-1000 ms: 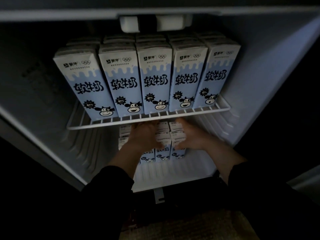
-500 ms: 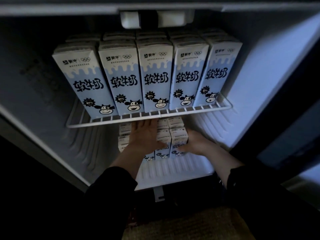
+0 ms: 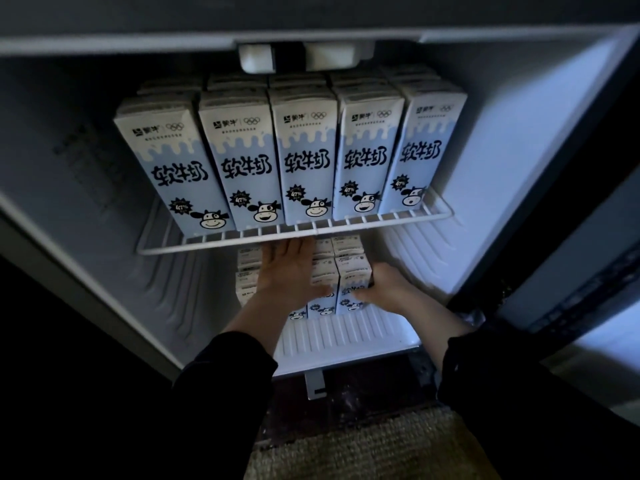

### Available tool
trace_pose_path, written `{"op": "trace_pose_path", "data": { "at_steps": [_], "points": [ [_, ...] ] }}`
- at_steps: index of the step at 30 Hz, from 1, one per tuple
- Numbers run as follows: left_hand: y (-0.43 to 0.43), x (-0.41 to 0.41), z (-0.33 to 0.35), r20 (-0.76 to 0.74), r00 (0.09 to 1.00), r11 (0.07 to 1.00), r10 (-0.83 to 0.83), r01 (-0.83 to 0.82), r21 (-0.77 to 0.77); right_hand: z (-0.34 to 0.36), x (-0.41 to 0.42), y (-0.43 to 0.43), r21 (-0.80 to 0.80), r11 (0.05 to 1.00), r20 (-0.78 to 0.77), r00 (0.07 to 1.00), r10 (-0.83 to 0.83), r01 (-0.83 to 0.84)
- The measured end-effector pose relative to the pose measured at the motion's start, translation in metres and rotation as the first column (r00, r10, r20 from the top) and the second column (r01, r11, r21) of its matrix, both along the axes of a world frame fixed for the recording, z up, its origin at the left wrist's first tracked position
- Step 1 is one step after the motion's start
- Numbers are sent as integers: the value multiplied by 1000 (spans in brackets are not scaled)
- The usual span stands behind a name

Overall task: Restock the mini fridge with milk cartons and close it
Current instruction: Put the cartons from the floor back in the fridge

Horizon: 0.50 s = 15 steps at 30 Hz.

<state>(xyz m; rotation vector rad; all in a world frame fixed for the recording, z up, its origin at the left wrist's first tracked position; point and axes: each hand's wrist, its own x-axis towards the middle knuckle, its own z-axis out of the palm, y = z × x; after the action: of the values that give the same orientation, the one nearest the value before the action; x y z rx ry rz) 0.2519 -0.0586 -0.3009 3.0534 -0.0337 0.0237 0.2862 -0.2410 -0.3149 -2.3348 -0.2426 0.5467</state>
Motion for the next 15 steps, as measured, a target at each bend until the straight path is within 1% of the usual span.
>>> {"op": "trace_pose_path", "data": {
  "at_steps": [6,8,10,12,15],
  "points": [
    [-5,-32,10,-66,997,998,-47,49,38,32,-19,-8,-5,1000,42,999,22,-22],
    [-10,-48,15,-100,992,992,-72,81,93,46,-31,-10,-48,998,70,997,36,-33],
    [-17,-64,25,-99,990,986,-100,112,127,61,-44,-12,-97,994,85,995,56,-48],
    [-23,-80,40,-106,986,980,-125,140,139,81,-58,-15,-191,979,114,989,99,-76],
    [-33,-108,68,-197,968,972,-158,187,140,114,-83,-23,-253,961,102,985,141,-111]
  ]
}}
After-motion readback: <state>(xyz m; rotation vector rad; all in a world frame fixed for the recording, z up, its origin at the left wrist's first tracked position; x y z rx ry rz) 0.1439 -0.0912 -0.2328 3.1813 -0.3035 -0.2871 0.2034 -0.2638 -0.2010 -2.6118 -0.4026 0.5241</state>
